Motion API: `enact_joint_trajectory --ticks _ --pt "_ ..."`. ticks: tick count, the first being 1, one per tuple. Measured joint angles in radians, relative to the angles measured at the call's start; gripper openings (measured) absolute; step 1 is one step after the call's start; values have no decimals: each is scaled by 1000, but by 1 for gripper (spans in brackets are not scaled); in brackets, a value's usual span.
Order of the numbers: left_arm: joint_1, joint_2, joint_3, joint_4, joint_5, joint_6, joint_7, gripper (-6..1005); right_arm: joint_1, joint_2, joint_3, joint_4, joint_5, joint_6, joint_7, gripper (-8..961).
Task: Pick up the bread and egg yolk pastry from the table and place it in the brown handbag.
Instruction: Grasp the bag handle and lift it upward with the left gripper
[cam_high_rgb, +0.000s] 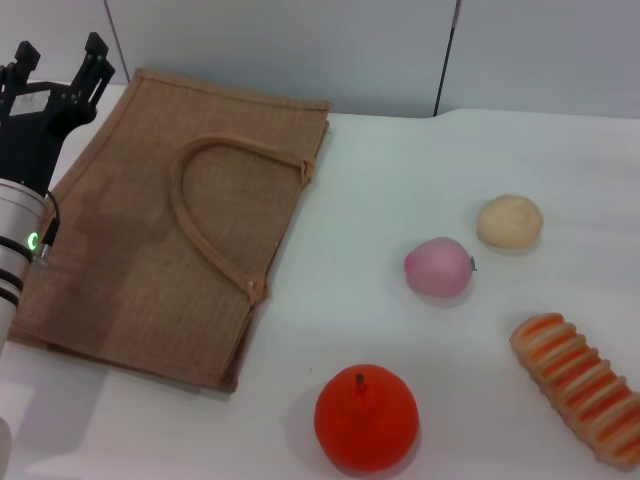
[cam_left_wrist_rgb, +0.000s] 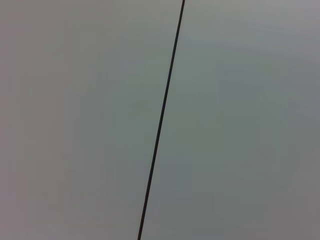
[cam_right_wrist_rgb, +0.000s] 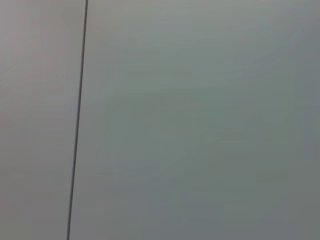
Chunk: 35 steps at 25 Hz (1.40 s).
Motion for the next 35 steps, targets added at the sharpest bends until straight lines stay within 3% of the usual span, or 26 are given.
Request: enact_joint_trajectory --ticks 12,18,21,26,31,35 --pt "0 0 1 0 -1 2 -6 894 1 0 0 0 2 0 0 882" --pt "1 9 40 25 31 26 -201 888 -1 -2 0 0 1 1 0 882" --pt "3 12 103 91 80 45 -372 885 -3 -3 0 0 1 1 0 882" --pt "10 14 215 290 219 132 -821 880 -3 -3 0 0 -2 2 0 882" --pt "9 19 257 518 491 198 -1241 875 -3 -3 0 0 -2 2 0 881" --pt "-20 30 258 681 797 216 -1552 870 -2 -3 -1 0 -3 2 0 881"
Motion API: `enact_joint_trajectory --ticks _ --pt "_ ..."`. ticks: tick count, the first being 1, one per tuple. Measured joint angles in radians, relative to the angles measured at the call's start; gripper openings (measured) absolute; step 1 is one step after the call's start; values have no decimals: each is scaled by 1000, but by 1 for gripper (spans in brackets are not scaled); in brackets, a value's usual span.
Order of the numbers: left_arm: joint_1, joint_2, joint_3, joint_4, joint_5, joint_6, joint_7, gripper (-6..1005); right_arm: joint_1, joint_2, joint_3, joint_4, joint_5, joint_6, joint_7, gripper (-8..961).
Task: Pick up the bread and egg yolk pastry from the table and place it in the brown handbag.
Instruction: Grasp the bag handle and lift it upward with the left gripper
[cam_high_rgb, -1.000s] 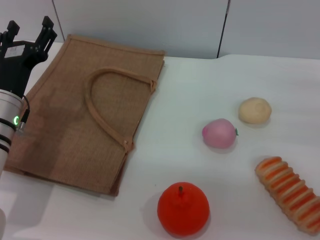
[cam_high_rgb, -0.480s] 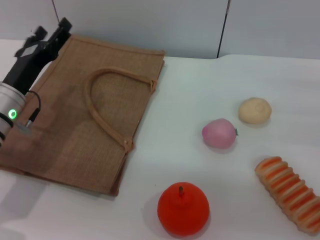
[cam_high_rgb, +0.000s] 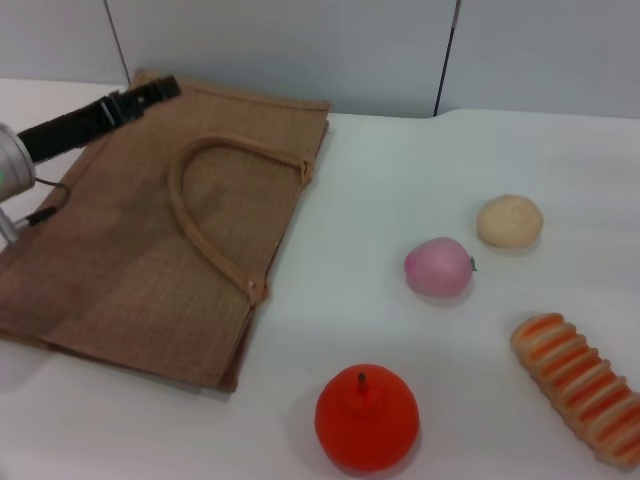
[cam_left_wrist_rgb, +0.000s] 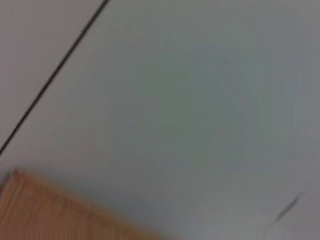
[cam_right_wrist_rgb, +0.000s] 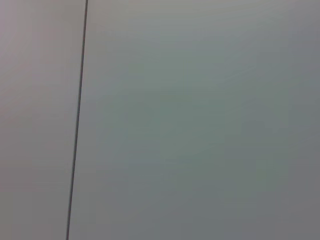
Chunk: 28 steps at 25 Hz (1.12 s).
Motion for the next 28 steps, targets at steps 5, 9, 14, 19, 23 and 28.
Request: enact_joint_trajectory --ticks 5,9,14,19,23,28 --pt "-76 37 2 88 365 -19 -256 865 0 0 1 0 0 0 0 881" --pt "-141 55 2 91 582 -30 -347 861 0 -1 1 0 0 0 0 881" --pt "-182 52 3 93 704 -16 -368 856 -1 -1 1 -1 3 1 0 881" --pt "-207 43 3 88 759 24 -364 851 -2 -2 1 0 7 1 0 881" --pt "-225 20 7 84 787 86 -330 846 -2 -2 1 0 8 2 0 881" --pt "-235 -13 27 78 789 156 -282 841 1 -2 1 0 5 2 0 881"
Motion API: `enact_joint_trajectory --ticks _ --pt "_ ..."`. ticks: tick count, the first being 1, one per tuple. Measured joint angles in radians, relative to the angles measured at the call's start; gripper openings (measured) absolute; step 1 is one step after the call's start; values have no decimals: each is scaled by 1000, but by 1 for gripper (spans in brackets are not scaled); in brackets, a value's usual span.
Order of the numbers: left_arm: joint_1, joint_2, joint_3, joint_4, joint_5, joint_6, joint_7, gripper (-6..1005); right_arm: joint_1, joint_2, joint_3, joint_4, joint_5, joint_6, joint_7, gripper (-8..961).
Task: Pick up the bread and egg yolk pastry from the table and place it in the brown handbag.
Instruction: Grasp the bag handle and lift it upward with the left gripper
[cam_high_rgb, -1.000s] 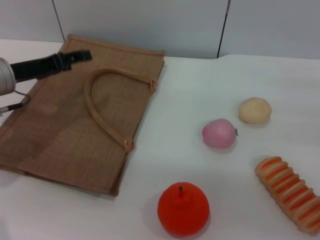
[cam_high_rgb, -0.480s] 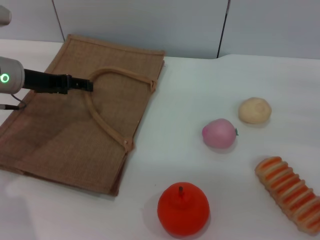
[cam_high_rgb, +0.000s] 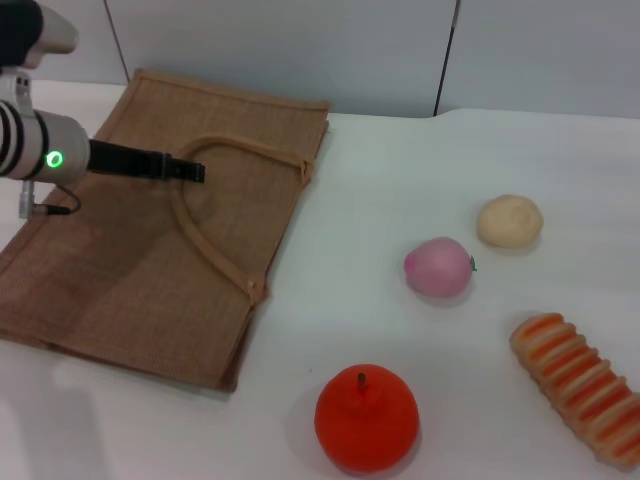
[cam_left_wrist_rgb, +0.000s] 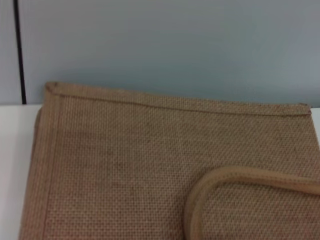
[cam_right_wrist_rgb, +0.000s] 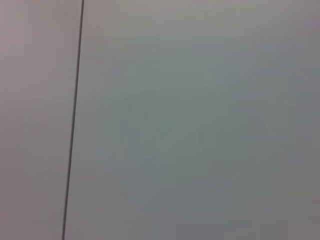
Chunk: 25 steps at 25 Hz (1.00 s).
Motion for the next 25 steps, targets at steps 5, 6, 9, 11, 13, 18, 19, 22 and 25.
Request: enact_joint_trajectory --ticks 5,6,9,11,13,18,19,22,25 --pt "-10 -1 54 -55 2 58 2 836 -1 0 0 0 1 0 0 882" --pt "-11 -1 59 -62 2 69 2 835 -1 0 0 0 1 0 0 882" --pt "-12 -3 72 -86 3 110 3 832 -1 0 0 0 1 0 0 882" --pt "-13 -3 81 -94 4 127 3 830 1 0 0 0 0 0 0 882" --pt "-13 -3 93 -99 4 134 2 828 1 0 0 0 0 0 0 882" --pt "-13 -3 99 -100 4 136 -2 822 -1 0 0 0 -1 0 0 882" --pt "-13 -3 99 -100 4 137 -2 821 -1 0 0 0 -1 0 0 882" --pt "-12 -4 99 -100 4 138 -1 818 -2 0 0 0 -1 -1 0 882" --pt "-11 -4 99 -101 5 142 -3 815 -3 0 0 0 0 -4 0 882"
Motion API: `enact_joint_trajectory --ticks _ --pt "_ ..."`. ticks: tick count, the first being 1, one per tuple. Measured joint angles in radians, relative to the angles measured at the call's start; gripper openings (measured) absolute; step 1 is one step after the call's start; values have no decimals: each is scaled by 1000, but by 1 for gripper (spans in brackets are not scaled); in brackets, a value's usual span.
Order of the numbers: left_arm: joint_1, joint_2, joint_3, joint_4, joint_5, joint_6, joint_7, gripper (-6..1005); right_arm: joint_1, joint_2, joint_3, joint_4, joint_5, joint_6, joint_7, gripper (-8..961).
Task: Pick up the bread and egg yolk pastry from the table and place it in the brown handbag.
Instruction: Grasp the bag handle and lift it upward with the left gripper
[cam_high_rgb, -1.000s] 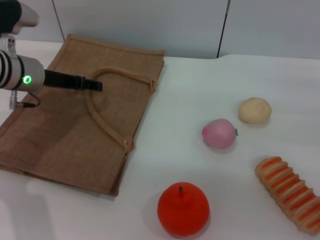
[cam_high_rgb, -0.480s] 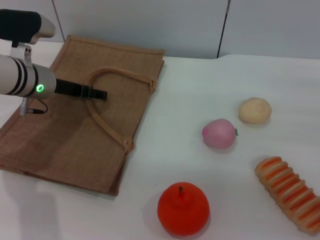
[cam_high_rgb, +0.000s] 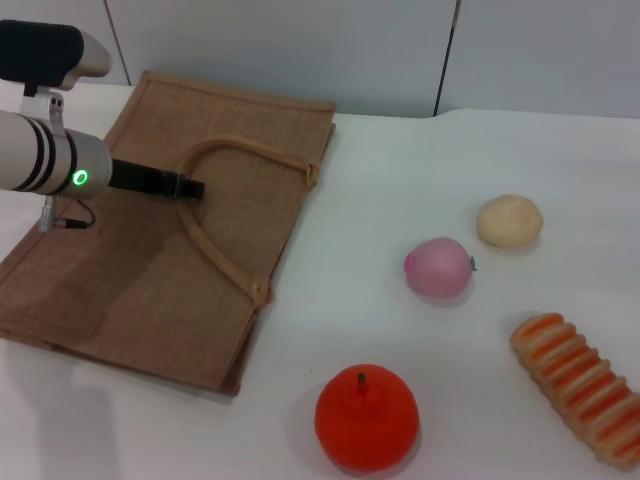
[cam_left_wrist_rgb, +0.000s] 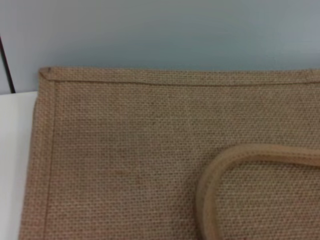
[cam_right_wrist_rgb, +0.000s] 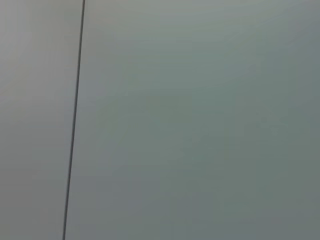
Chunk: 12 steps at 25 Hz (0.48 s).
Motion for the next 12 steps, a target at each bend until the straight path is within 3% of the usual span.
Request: enact_joint_trajectory --ticks 6,8,12 --pt "2 0 2 0 1 8 -4 602 0 1 0 0 1 -1 0 882" --pt "2 0 5 0 1 9 -5 358 0 2 0 0 1 -1 0 881" --pt "2 0 6 0 1 9 -4 222 1 2 0 0 1 0 0 881"
